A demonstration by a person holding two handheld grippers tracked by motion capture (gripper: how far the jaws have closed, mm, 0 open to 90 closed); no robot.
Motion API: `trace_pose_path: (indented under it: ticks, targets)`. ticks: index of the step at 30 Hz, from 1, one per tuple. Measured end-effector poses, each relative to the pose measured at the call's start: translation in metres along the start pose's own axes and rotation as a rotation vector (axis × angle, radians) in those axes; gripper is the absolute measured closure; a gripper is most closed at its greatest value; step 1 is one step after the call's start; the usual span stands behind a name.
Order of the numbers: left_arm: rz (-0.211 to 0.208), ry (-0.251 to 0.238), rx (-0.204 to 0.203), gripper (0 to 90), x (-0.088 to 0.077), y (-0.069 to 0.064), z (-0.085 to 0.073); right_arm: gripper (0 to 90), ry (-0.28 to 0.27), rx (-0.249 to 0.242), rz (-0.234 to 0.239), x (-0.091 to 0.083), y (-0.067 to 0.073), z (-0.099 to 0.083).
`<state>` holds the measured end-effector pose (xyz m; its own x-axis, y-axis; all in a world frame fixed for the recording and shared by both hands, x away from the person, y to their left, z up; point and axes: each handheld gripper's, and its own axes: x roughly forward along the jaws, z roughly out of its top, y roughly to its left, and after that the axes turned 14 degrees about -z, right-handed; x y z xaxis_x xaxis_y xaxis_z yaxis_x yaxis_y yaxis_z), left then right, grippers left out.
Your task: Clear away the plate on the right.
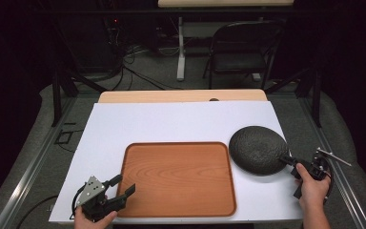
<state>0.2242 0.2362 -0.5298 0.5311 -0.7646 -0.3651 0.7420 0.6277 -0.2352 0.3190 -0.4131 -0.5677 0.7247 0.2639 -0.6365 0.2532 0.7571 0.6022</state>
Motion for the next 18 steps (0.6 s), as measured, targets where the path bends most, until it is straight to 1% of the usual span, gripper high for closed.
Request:
trace_pose_path:
  ticks: [7, 12, 14, 15, 18]
  targets:
    - [0.001, 0.001, 0.0, 35.9, 0.0, 0.0, 0.0, 75.4, 0.001, -0.017, 0.0, -0.003, 0.006, 0.002]
    - [0.003, 0.001, -0.002, 35.9, 0.0, 0.0, 0.0, 75.6, -0.001, -0.047, -0.017, -0.005, 0.01, 0.004]
    - [0.003, 0.001, -0.002, 35.9, 0.0, 0.0, 0.0, 75.5, 0.0, -0.052, -0.021, -0.005, 0.011, 0.005]
    - [0.003, 0.001, -0.002, 35.9, 0.0, 0.0, 0.0, 75.5, 0.011, -0.058, -0.021, -0.005, 0.01, 0.006]
    - [0.002, 0.002, -0.003, 35.9, 0.0, 0.0, 0.0, 75.8, 0.007, -0.056, -0.022, -0.004, 0.011, 0.007]
